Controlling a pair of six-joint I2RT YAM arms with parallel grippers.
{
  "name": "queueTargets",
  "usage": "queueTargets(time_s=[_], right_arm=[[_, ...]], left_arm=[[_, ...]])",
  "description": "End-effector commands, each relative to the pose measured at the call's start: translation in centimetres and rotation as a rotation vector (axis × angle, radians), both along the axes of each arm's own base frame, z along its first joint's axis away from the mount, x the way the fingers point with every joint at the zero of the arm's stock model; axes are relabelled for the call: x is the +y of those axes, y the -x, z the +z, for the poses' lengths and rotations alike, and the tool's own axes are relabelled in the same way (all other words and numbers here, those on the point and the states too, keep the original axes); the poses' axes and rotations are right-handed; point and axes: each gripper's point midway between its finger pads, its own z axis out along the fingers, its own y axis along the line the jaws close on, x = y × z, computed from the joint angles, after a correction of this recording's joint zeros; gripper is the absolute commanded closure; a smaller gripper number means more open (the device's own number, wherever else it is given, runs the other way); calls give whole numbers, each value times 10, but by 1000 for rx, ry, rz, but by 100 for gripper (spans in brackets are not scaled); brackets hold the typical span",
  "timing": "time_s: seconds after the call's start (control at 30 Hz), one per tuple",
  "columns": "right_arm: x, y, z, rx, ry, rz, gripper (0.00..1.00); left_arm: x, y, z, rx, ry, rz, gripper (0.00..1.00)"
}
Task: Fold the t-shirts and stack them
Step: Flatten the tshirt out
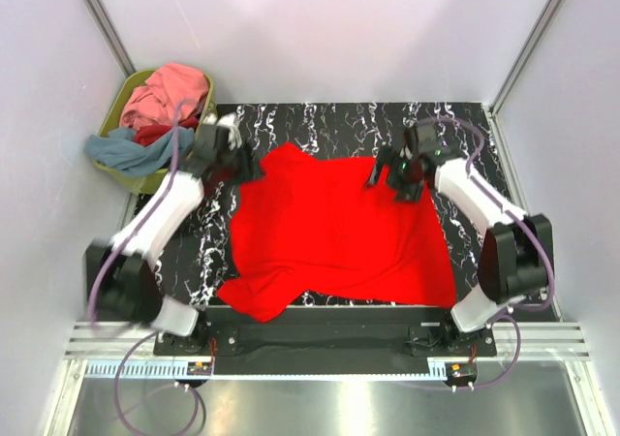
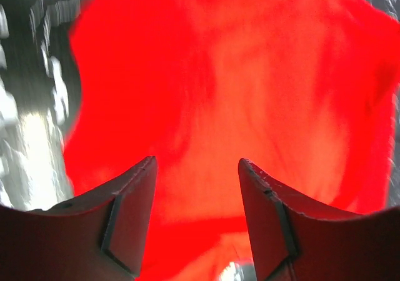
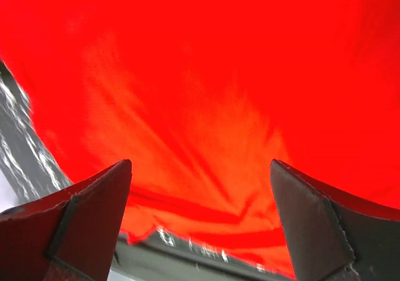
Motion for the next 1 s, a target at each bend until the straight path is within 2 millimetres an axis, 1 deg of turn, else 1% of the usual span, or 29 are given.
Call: queueTargets(time_s=[0.0, 0.03, 0.07, 0.1, 0.13, 0.17, 0.2, 0.23, 0.27, 0.3, 0.33, 0.37, 0.4, 0.43, 0.47, 0.5, 0.53, 0.57, 0.6, 0.63, 0.67, 0.7, 0.73, 0.8, 0.83, 0.87, 0.97], right_arm=[[-22, -48, 12, -71, 79, -55, 2], [-24, -65, 25, -108, 82, -73, 3], [-29, -75, 26, -114, 98, -93, 5], [-43, -87, 15, -101, 146, -138, 7], [-48, -101, 24, -128, 155, -165, 11], [-57, -109, 23, -132, 188, -196, 13], [-61, -116, 14, -122, 208, -205, 14], [-70, -126, 21, -141, 215, -228, 17], [-77, -132, 20, -147, 232, -243, 18], [-84, -137, 12, -137, 249, -245, 19], [-95, -145, 14, -144, 254, -266, 21], [-100, -148, 11, -136, 256, -272, 23], [-105, -152, 0, -114, 261, -274, 25], [-109, -156, -2, -112, 258, -277, 26], [-116, -159, -7, -101, 258, -284, 27], [-119, -162, -19, -81, 269, -267, 27], [-119, -166, -20, -85, 269, -255, 27], [-119, -169, -25, -81, 266, -237, 26], [-120, -170, -36, -65, 286, -209, 25], [-121, -175, -36, -71, 290, -203, 25], [-121, -178, -38, -72, 291, -194, 25], [-119, -180, -48, -59, 296, -172, 24], [-119, -185, -46, -69, 297, -167, 25], [-121, -187, -56, -60, 314, -152, 24], [-123, -188, -56, -62, 324, -151, 24], [-123, -188, -58, -61, 331, -142, 24], [-125, -187, -67, -50, 346, -114, 24]], left_arm=[[3, -67, -5, -62, -140, -29, 43], [-2, -93, 17, -120, -143, -27, 44], [-5, -110, -9, -77, -178, -47, 45], [-5, -123, -14, -74, -195, -51, 46], [-8, -145, 2, -123, -204, -44, 46], [-10, -158, -25, -85, -237, -67, 46], [-9, -169, -30, -87, -253, -68, 45], [-12, -186, -19, -128, -253, -66, 44], [-9, -197, -40, -104, -285, -56, 42], [-11, -207, -42, -117, -282, -57, 41], [-16, -222, -32, -156, -268, -63, 38], [-18, -231, -54, -132, -278, -72, 36], [-18, -238, -58, -134, -280, -72, 33], [-24, -247, -52, -155, -256, -83, 30], [-25, -250, -70, -131, -256, -86, 29], [-24, -254, -74, -129, -258, -81, 29], [-22, -257, -78, -127, -264, -72, 28], [-22, -257, -90, -105, -260, -67, 26], [-21, -258, -95, -99, -254, -69, 26], [-21, -257, -107, -78, -250, -75, 25], [-22, -256, -111, -68, -245, -76, 25], [-21, -255, -115, -58, -237, -75, 25], [-24, -252, -120, -43, -221, -86, 24], [-27, -250, -127, -24, -199, -91, 25], [-32, -249, -127, -24, -183, -104, 25], [-32, -248, -131, -14, -176, -104, 26], [-37, -248, -135, -5, -151, -116, 35]])
